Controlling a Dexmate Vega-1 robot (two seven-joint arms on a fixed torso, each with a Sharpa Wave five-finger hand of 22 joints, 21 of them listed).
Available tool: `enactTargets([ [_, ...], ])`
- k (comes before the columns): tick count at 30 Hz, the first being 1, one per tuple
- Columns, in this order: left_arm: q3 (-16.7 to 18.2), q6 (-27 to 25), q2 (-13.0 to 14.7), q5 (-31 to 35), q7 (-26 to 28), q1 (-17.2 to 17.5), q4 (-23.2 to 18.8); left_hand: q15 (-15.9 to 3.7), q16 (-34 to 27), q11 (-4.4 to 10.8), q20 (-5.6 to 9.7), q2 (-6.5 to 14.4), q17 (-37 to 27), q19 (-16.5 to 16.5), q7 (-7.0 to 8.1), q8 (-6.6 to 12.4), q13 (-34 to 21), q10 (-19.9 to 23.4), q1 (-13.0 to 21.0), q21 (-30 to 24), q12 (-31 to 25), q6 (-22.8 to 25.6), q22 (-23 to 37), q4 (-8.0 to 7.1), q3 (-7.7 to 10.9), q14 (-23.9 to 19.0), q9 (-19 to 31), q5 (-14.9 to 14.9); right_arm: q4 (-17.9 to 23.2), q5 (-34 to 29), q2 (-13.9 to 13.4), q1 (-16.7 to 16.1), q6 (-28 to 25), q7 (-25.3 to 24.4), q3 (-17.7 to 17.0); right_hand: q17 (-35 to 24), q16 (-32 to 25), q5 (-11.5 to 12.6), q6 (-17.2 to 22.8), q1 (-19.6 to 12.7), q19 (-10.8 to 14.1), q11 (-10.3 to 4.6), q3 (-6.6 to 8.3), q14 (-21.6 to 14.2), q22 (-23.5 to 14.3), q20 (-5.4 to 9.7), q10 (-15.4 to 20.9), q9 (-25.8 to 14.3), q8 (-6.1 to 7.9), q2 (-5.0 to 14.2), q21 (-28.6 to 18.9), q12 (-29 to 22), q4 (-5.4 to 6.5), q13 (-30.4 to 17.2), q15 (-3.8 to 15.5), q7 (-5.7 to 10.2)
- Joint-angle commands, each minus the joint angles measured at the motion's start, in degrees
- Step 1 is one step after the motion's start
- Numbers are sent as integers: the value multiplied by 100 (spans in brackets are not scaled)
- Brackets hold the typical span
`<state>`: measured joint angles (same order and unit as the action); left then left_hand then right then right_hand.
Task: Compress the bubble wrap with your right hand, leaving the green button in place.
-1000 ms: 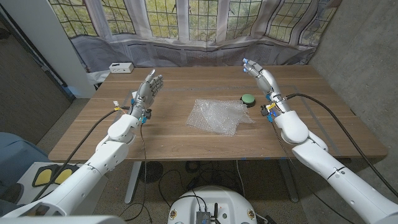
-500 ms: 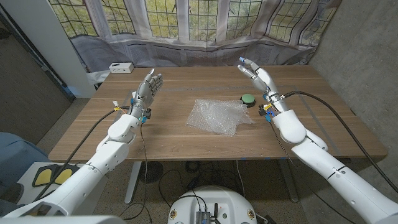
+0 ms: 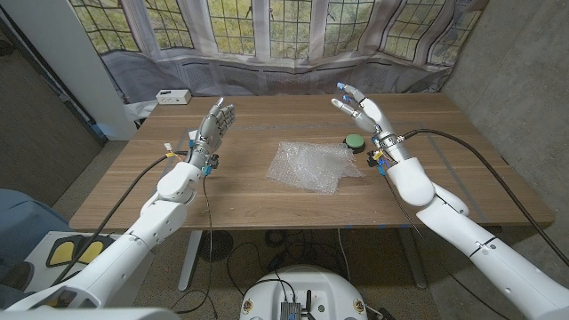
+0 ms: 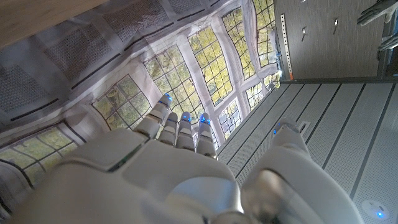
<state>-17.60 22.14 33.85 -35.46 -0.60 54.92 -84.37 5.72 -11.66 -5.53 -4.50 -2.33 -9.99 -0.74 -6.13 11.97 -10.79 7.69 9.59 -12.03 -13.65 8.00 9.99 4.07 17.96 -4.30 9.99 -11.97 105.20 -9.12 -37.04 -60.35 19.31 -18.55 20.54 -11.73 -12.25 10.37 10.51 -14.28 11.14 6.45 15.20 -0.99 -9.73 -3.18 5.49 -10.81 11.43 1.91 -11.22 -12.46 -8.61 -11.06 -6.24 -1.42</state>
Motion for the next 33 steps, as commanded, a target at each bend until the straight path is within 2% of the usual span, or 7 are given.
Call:
enactTargets([
  [1,-26,17,-27,48,31,-22,-36,23,18,10,-32,25,-30,-6,-13,-25,-27,65,69,19,-18,60,23,17,6,-55,18,28,316,-763,-134,33,-508,-185,168,-9,30,4,-38,-93,-68,4,39,43,-29,-5,-37,-14,-10,-18,28,14,-26,-28,-16,1],
  [13,-30,26,-5,69,21,-5,-16,28,48,16,-47,43,-30,36,-5,-52,-28,29,82,45,15,47,23,30,8,-18,19,40,528,-1274,-261,178,-1080,-123,397,-7,41,2,-42,-164,-121,-19,65,70,-29,-45,-51,-14,-8,-10,38,28,-46,-32,4,22],
  [19,-34,6,0,60,10,-14,-8,36,53,18,-44,47,-31,36,-11,-59,-28,17,85,47,26,48,24,35,8,-16,19,44,451,-1193,-270,302,-1029,-52,502,-6,44,0,-79,-190,-137,-22,73,79,-29,-45,-65,-15,-22,-9,39,37,-50,-34,6,6],
  [23,-45,-46,21,80,30,-23,-27,37,58,-8,-43,50,-31,40,-13,-63,-29,3,87,50,36,48,24,38,7,-8,19,47,418,-1167,-275,357,-1042,-4,564,-6,76,-4,-78,-219,-266,-10,78,168,-30,-38,-55,-15,-19,-16,76,38,-50,-36,9,31],
  [33,-56,-97,35,112,80,-20,-82,36,63,2,-44,58,-31,40,-20,-68,-29,3,92,53,45,59,24,45,7,-6,20,53,563,-1483,-368,458,-1452,128,730,-7,83,-9,-128,-242,-332,-15,80,208,-31,-62,-94,-16,-36,-22,77,59,-44,-39,-1,56],
])
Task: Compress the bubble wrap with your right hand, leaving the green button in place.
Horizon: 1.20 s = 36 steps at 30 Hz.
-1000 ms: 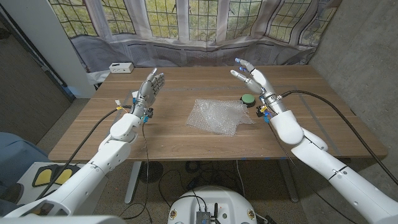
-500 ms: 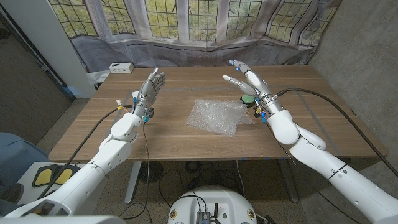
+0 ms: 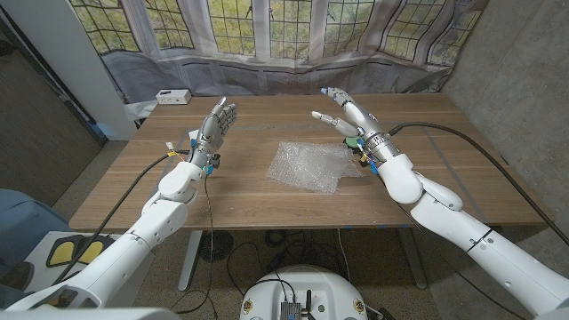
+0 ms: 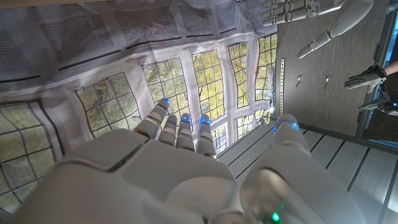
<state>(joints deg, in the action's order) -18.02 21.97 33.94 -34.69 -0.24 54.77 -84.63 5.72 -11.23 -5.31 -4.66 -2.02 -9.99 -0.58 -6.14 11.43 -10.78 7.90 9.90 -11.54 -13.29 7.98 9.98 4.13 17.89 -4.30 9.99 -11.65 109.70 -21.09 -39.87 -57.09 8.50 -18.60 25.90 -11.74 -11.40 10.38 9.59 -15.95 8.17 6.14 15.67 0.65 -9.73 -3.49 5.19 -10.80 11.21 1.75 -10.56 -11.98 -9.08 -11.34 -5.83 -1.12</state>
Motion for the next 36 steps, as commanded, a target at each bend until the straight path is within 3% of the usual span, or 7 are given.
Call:
enactTargets([
  [1,-17,-86,34,47,50,-6,-67,39,20,-22,-28,28,-31,24,-22,-14,-30,-19,63,5,11,63,25,40,14,-7,20,21,111,-264,-87,143,-370,148,204,-7,-2,-10,-60,-79,-44,9,34,46,-31,-35,-76,-17,-23,-8,11,15,3,-11,-42,32],
  [6,-16,-93,38,69,80,-1,-92,37,21,-12,-33,34,-31,22,-27,-17,-30,-11,66,6,13,68,25,44,15,-10,20,25,125,-267,-94,171,-418,170,255,-10,19,-16,-131,-116,-370,3,40,158,-32,-48,-122,-19,-31,-10,67,33,15,-17,-42,73],
  [9,-11,-76,23,60,86,4,-87,38,22,-34,-41,39,-32,28,-23,-17,-30,2,68,9,12,78,25,47,16,-12,20,28,127,-264,-111,196,-452,211,283,-11,15,-18,-171,-124,-518,-14,39,187,-33,-208,-138,-20,-36,-12,72,37,25,-18,-21,111],
  [14,-13,-91,13,61,115,19,-85,38,22,-17,-51,49,-32,30,-26,-15,-30,5,73,11,15,94,25,51,19,-16,20,31,81,-232,-135,262,-408,275,337,-12,-75,-22,-224,-122,-515,-29,28,-10,-35,-333,-152,-21,-37,-25,12,39,41,-19,77,154],
  [18,-21,-99,0,52,117,20,-78,41,21,-15,-62,59,-32,29,-15,-12,-31,8,78,12,18,114,25,54,22,-24,21,34,76,-404,-145,298,-459,236,405,-8,-95,-24,-256,-154,-345,0,43,-75,-37,-104,-159,-23,-26,8,-66,36,53,-20,65,103],
  [26,-55,-113,-23,47,92,2,-57,31,17,-13,-73,91,-31,28,-8,-8,-31,34,95,13,15,142,26,59,37,-42,21,39,83,-424,-201,374,-533,469,517,-6,-120,-26,-135,-157,-782,-15,32,-176,-34,-193,7,-23,30,0,55,-22,65,-19,77,148],
  [36,-58,-122,-17,54,103,10,-86,33,15,-25,-86,143,-31,28,7,-5,-31,48,123,15,19,179,26,69,63,-61,22,47,201,-954,-238,491,-1012,719,797,-3,-19,-26,-299,-181,-777,-13,39,85,-34,-218,-157,-25,-34,11,-8,50,65,-21,53,144],
])
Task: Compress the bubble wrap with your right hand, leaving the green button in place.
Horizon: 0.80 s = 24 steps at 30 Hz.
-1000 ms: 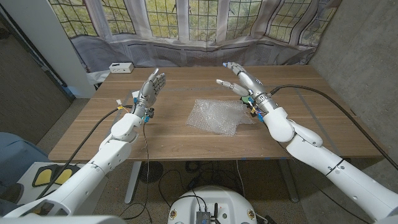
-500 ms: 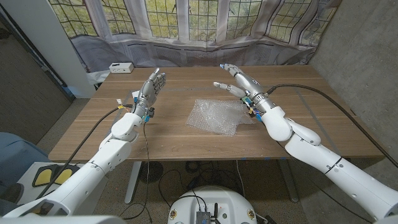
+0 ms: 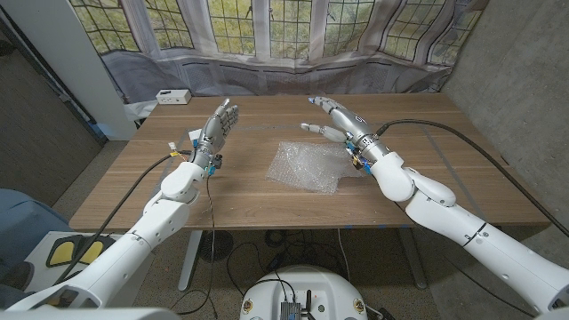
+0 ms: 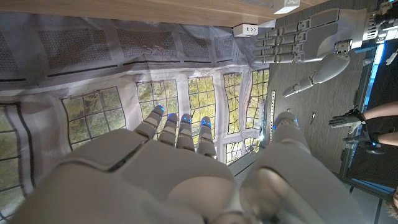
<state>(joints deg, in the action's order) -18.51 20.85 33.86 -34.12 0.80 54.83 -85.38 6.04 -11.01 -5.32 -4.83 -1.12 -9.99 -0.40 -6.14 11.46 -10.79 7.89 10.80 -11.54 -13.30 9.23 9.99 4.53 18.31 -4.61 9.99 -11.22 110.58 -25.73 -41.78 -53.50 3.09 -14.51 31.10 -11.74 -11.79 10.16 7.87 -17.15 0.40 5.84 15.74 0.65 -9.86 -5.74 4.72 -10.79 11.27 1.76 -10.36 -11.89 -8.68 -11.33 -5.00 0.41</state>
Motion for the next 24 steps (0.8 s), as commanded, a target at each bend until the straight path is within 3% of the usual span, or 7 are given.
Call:
enactTargets([
  [1,-9,-7,-6,-2,-4,4,-14,-1,-5,-26,-72,57,-30,9,1,-8,-31,46,35,15,22,57,26,29,23,-28,22,5,107,-529,-44,147,-494,322,305,-2,25,-4,-147,-66,5,4,34,98,-21,-19,-128,-26,-44,9,-34,47,23,-23,-34,-12],
  [24,5,-11,5,-26,-8,29,-44,2,-1,-19,-94,124,-29,-14,-3,-14,-32,75,75,10,30,107,26,51,56,-47,22,25,301,-978,-77,244,-1077,733,610,0,30,0,-477,-191,311,-29,50,190,-17,-186,-419,-33,-79,-58,-147,105,-34,-30,-53,-79],
])
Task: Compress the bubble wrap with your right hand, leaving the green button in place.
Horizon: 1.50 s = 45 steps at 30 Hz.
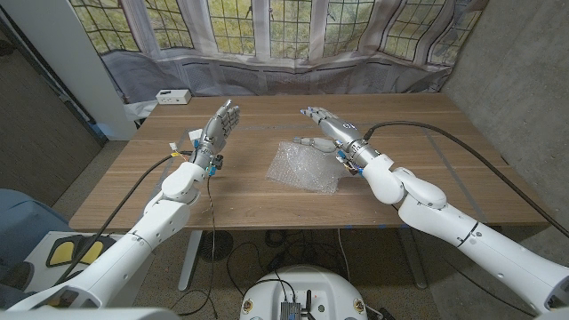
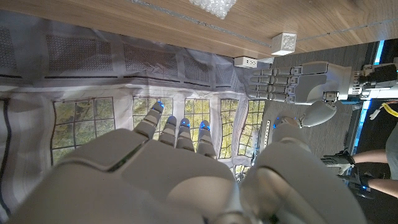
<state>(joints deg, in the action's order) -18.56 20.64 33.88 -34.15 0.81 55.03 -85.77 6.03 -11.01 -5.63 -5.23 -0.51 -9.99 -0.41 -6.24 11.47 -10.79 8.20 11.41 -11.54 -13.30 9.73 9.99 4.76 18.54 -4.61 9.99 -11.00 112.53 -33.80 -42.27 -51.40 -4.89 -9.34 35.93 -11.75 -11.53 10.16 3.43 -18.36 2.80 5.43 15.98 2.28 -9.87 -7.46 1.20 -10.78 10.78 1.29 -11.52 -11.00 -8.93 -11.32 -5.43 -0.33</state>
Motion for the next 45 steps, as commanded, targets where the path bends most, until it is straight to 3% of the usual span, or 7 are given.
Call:
enactTargets([
  [1,12,6,1,-21,-1,11,-9,0,-2,13,-55,66,-29,-13,7,-16,-32,38,16,10,33,56,26,30,34,-51,22,4,117,-193,-30,36,-315,238,138,1,2,0,-37,-74,81,15,26,25,-16,-20,-70,-34,-29,-14,-33,15,-11,-31,-9,-5],
  [19,-7,-40,14,-3,-7,-26,-39,10,3,-2,-63,97,-29,-21,15,-35,-33,43,38,11,47,56,27,51,48,-61,23,20,297,-533,-69,141,-814,714,346,1,-12,44,-294,-213,232,7,29,24,-13,-131,-206,-39,-48,-147,-58,20,-71,-38,-36,-46],
  [22,-5,-69,20,0,18,-22,-59,12,3,7,-72,100,-29,-23,14,-38,-33,50,41,11,47,56,27,55,49,-64,23,23,401,-655,-92,234,-1025,1084,435,-1,-19,70,-390,-303,399,16,35,22,-14,-149,-360,-43,-35,-218,-98,42,-87,-45,-42,-108],
  [25,-4,-76,21,-16,6,-21,-62,16,3,-2,-79,103,-29,-26,11,-39,-34,54,43,10,47,57,27,57,50,-69,23,24,418,-753,-78,253,-1113,1132,478,-3,-13,78,-441,-339,433,36,40,42,-14,-137,-400,-44,-37,-239,-100,39,-89,-49,-69,-143],
  [45,-34,-9,-54,-20,-12,-46,10,24,8,-21,-87,114,-30,-33,13,-52,-35,64,50,11,56,56,28,74,51,-72,23,36,305,-946,0,415,-1404,1620,719,-16,48,114,-699,-520,210,29,63,315,-17,-328,-663,-53,-29,-336,27,36,-73,-65,-128,-41],
])
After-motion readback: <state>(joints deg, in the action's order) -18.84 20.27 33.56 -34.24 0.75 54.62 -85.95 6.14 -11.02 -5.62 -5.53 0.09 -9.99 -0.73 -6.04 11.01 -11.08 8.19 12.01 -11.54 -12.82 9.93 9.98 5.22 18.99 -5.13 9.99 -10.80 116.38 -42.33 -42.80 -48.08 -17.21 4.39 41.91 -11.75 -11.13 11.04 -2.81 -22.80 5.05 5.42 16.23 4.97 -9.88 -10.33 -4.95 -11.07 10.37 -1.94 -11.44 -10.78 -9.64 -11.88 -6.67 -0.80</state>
